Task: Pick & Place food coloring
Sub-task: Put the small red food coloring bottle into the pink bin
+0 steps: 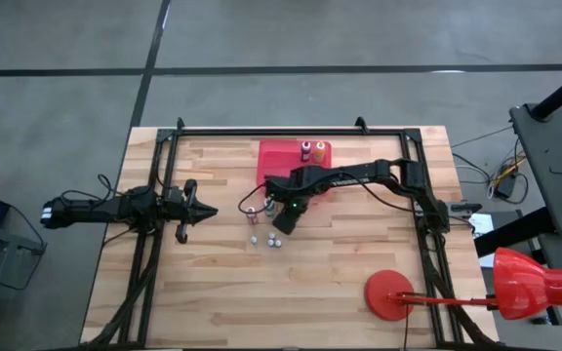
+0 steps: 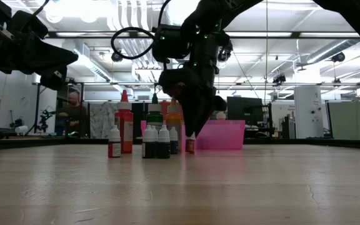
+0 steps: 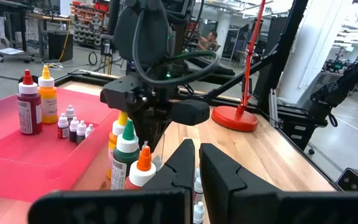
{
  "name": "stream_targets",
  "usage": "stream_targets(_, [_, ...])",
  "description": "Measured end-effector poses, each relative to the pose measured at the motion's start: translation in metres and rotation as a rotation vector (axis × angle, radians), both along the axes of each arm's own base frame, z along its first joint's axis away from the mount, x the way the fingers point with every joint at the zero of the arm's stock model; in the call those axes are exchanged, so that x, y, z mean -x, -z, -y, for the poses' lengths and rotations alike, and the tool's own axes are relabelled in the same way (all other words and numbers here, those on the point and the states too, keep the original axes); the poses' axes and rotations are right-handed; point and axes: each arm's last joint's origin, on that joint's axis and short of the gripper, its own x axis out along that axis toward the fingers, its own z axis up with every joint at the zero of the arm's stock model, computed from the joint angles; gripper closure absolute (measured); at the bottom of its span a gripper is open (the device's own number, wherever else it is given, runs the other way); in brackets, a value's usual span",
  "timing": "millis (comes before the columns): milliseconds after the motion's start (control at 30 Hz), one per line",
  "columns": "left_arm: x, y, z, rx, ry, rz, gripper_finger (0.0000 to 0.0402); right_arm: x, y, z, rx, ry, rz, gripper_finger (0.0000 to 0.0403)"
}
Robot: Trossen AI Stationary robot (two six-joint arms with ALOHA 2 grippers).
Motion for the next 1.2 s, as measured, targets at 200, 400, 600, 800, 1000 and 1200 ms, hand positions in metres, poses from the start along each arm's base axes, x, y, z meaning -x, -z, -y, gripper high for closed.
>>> stream_targets(200, [0.0,0.0,0.0,0.0,0.0,0.0,0.0402,0.005,-0.016,-0.002,0.024,-0.012,0.02,0.0348])
stream_targets(400, [0.0,0.0,0.0,0.0,0.0,0.001,0.0402,0.02,-0.032,-0.002,0.046,-0.016,-0.01,0.0348])
stream_targets(600, [0.0,0.0,0.0,0.0,0.0,0.001,0.0402,0.04,-0.051,-0.001,0.054,-0.014,0.024,0.0348])
stream_targets(800, [0.0,0.0,0.0,0.0,0.0,0.0,0.0402,0.058,-0.065,0.011,0.085,0.025,0.043,0.0348])
stream_targets(1000, [0.0,0.0,0.0,0.0,0.0,0.0,0.0402,0.069,-0.081,0.032,0.11,0.033,0.086,0.0348])
stream_targets(1200, [0.0,0.0,0.0,0.0,0.0,0.0,0.0402,0.076,-0.085,0.052,0.151,0.046,0.091,0.0348])
